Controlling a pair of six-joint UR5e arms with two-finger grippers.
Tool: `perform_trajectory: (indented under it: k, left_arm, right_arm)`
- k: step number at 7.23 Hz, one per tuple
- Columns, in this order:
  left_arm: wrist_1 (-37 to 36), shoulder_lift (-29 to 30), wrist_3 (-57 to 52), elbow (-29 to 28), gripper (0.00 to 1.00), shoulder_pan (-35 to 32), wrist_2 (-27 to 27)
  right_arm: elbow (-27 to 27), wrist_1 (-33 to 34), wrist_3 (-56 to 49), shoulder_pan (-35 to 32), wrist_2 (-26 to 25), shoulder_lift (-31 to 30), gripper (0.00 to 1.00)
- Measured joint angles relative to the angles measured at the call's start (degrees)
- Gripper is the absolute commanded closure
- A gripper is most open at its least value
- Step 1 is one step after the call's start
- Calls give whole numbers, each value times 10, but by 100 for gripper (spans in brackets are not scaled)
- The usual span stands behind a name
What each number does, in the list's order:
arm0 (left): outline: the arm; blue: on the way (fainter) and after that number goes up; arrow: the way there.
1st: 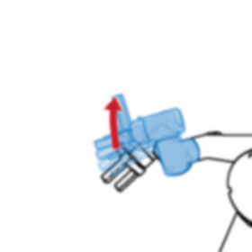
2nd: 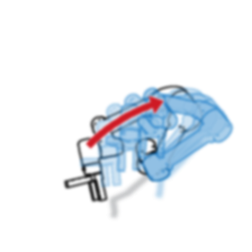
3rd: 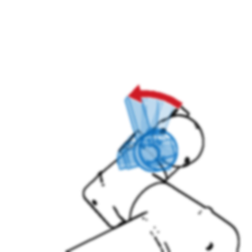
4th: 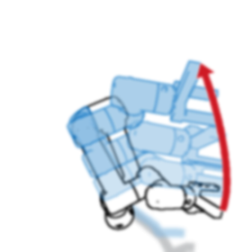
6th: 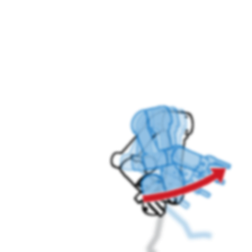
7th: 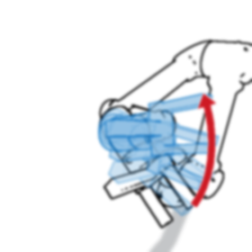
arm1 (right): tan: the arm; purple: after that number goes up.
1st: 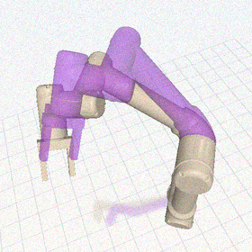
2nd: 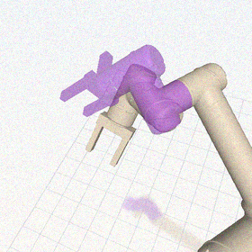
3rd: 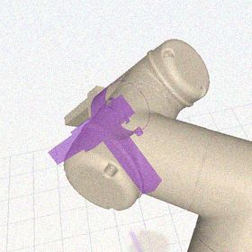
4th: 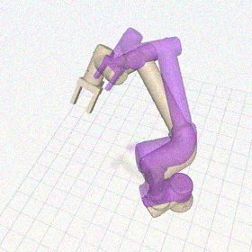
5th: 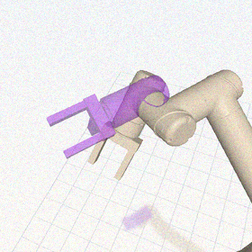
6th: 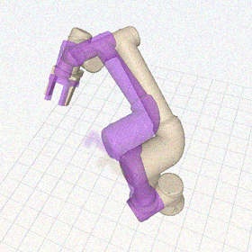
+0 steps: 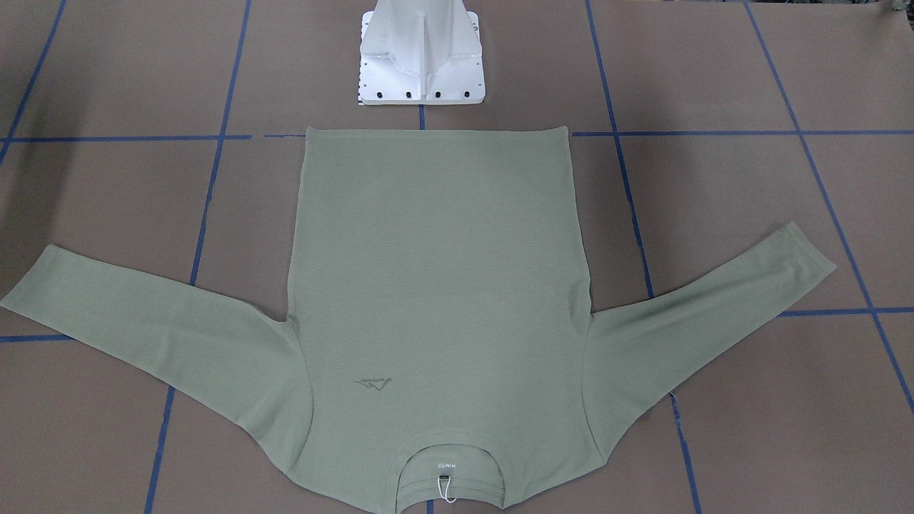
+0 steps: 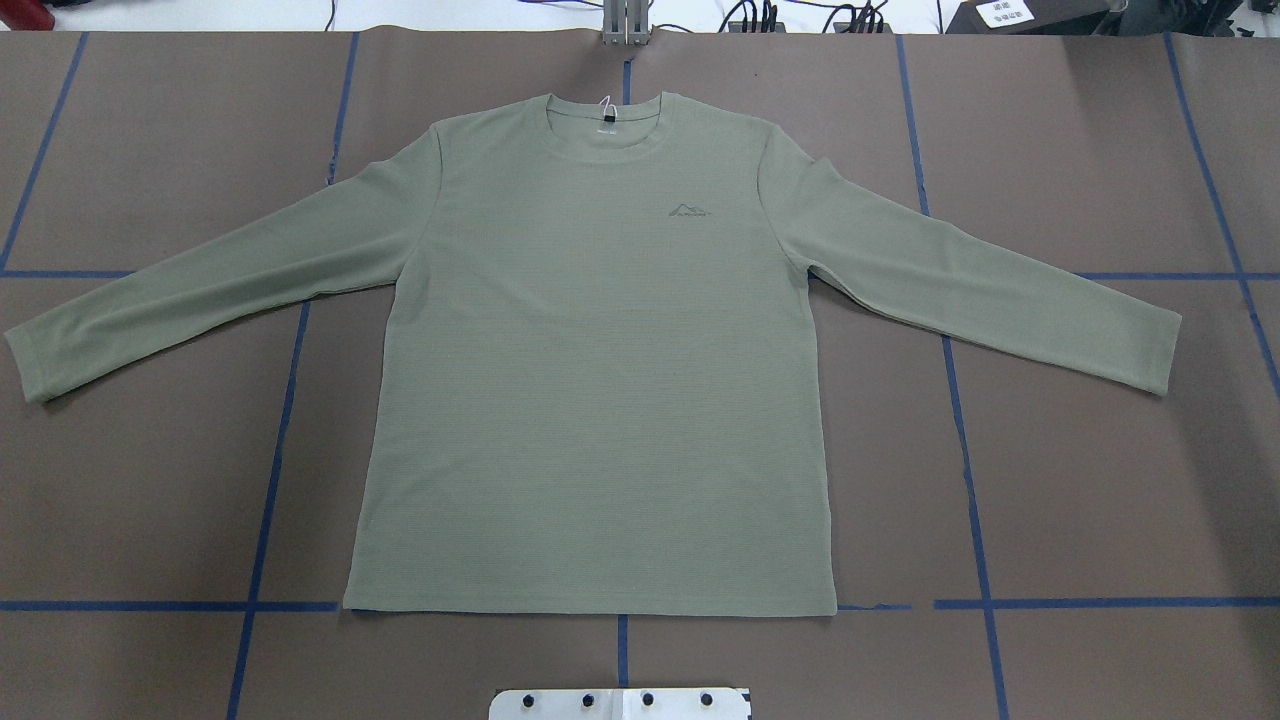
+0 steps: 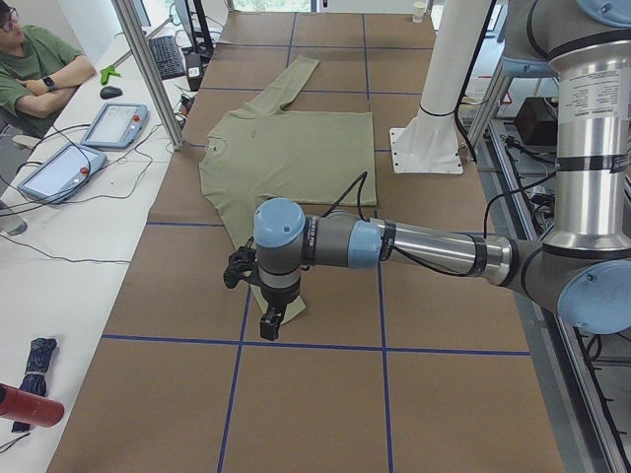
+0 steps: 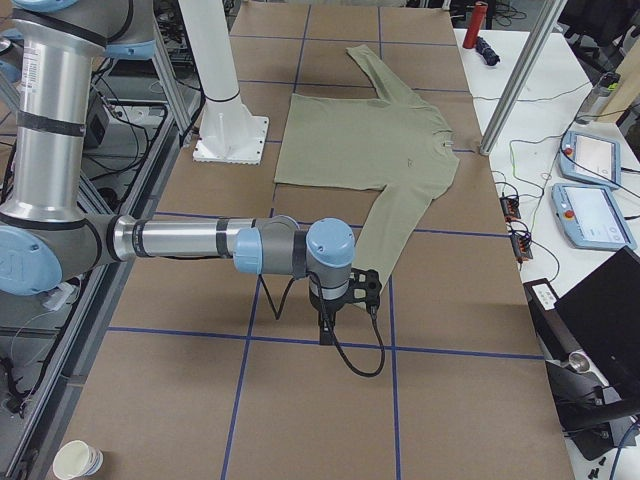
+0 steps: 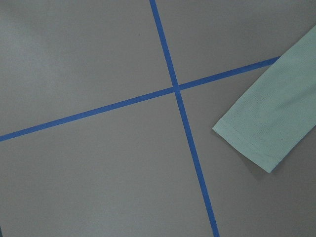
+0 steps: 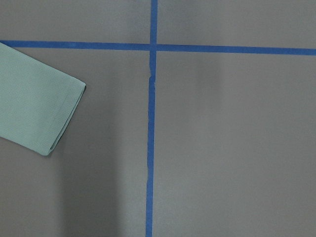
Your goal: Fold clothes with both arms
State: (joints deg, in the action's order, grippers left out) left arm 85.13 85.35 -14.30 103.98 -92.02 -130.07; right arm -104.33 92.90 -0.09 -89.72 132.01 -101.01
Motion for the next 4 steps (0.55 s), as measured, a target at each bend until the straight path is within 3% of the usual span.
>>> perform_trajectory:
  k: [2,4]
  left_arm:
    - [12,0,-1,9,0,0,-1]
    - [68,1,2,23,0,1,1]
  right_arm:
    - [-1,-9,1,2,0,2,0]
    - [-1,-79,5,9,0,3,0]
